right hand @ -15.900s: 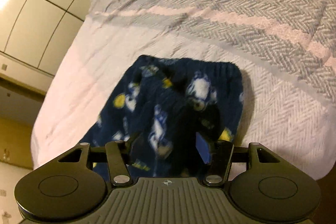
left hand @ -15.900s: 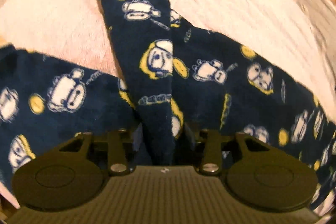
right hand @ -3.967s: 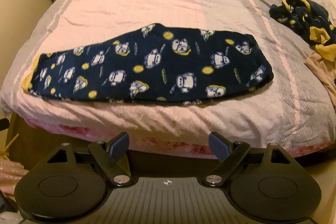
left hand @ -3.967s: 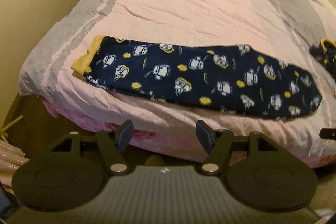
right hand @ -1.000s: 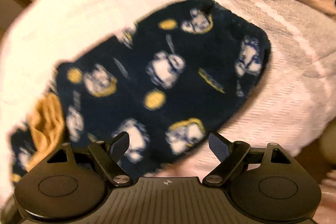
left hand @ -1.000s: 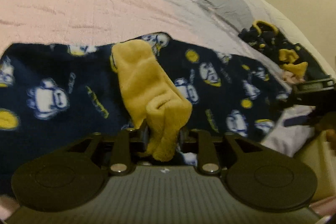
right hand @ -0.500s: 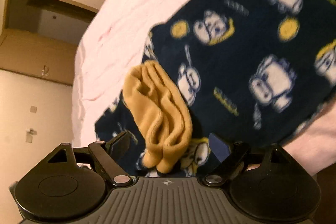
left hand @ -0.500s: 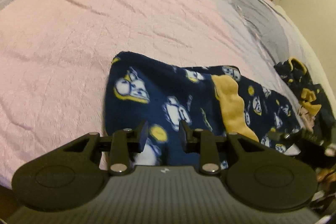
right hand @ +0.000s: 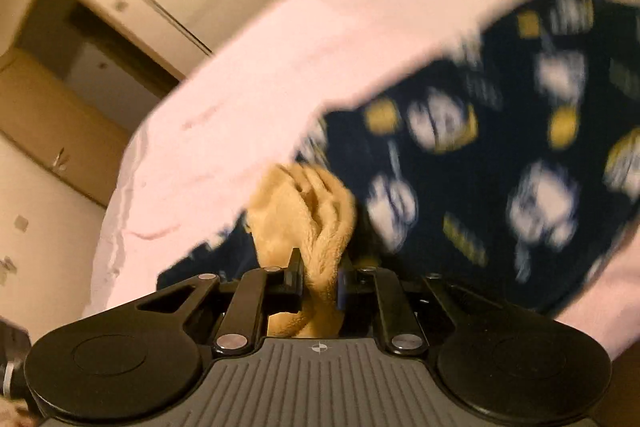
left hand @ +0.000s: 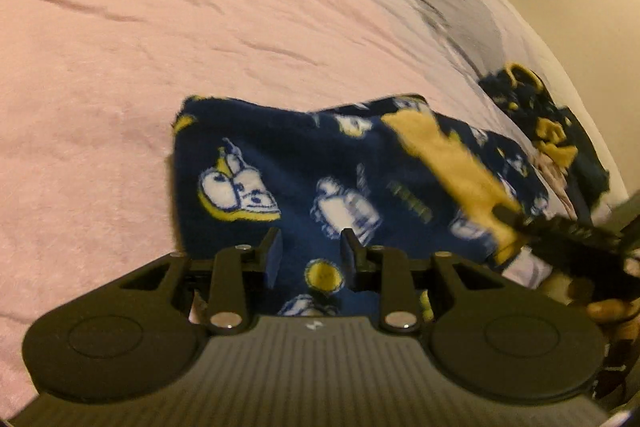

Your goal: Fold clothes

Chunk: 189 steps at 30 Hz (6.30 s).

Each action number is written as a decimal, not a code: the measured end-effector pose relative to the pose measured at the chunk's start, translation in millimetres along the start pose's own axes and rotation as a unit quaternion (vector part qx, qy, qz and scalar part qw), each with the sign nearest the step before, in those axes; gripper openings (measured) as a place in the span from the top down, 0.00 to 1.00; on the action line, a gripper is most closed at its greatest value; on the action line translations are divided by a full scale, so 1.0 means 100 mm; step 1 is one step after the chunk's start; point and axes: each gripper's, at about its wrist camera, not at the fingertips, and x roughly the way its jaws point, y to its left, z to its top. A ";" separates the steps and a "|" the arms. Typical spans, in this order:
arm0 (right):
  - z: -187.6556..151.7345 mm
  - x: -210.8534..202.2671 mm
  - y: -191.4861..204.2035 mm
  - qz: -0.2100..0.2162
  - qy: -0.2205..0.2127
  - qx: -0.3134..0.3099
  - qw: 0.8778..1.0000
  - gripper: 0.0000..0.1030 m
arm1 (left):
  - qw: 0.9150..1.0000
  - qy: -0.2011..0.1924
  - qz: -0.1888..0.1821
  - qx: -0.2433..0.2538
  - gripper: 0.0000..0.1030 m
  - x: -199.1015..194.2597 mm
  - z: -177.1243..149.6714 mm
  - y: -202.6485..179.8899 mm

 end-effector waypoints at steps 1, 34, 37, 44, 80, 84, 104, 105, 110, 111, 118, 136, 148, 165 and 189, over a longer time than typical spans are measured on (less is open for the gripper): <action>-0.01 -0.03 -0.04 -0.014 -0.007 0.001 1.000 0.87 | 1.000 0.006 -0.004 0.001 0.76 0.05 -0.02 -0.02; 0.25 -0.22 -1.02 -0.063 0.029 0.136 0.988 0.58 | 0.996 -0.005 0.071 0.047 0.75 0.31 0.07 -0.53; 0.52 -0.49 -1.54 -0.105 -0.010 0.173 0.979 0.54 | 0.998 0.000 0.056 0.037 0.74 0.40 0.02 -0.66; 0.98 -0.78 -2.55 -0.107 -0.073 0.269 0.954 0.40 | 0.994 0.013 0.105 0.030 0.75 0.62 -0.24 -0.91; -0.45 -0.15 1.25 -0.048 -0.052 -0.383 0.921 0.89 | 0.987 -0.019 0.061 -0.145 0.75 -0.47 0.06 0.63; -1.28 0.43 1.76 -0.082 0.112 -0.464 0.875 0.73 | 0.989 0.004 0.034 -0.145 0.74 -0.58 0.05 0.82; 0.22 -0.54 -0.40 -0.195 0.014 0.047 0.979 0.27 | 0.960 0.040 -0.146 -0.237 0.35 0.37 0.07 0.27; 0.27 -0.51 -0.51 -0.182 0.014 0.083 0.980 0.27 | 0.962 0.041 -0.142 -0.229 0.33 0.43 0.07 0.22; 0.49 -0.27 -0.98 -0.132 0.039 0.214 0.967 0.27 | 0.975 0.033 -0.103 -0.196 0.61 0.67 0.03 0.06; 0.50 -0.22 -1.03 -0.125 0.048 0.229 0.964 0.27 | 0.973 0.026 -0.119 -0.198 0.78 0.69 0.03 0.05; 0.61 0.00 -0.71 -0.110 0.080 0.151 0.979 0.27 | 0.983 -0.117 -0.135 -0.052 0.84 -0.28 0.27 -0.42; 0.12 0.56 0.01 -0.131 0.128 -0.058 0.981 0.27 | 0.984 -0.031 -0.023 -0.171 0.79 0.01 -0.27 0.51; 0.08 -0.13 -0.02 -0.125 0.102 -0.045 0.986 0.27 | 0.987 -0.052 -0.034 -0.151 0.61 -0.36 0.10 0.44; 0.08 -0.83 -0.77 -0.152 0.034 0.268 0.951 0.27 | 0.994 0.046 -0.020 0.092 0.65 -0.09 1.31 -0.28; -0.91 -0.35 0.01 -0.146 -0.233 0.481 0.833 0.89 | 0.897 0.254 -0.253 0.260 0.94 2.23 2.19 -1.07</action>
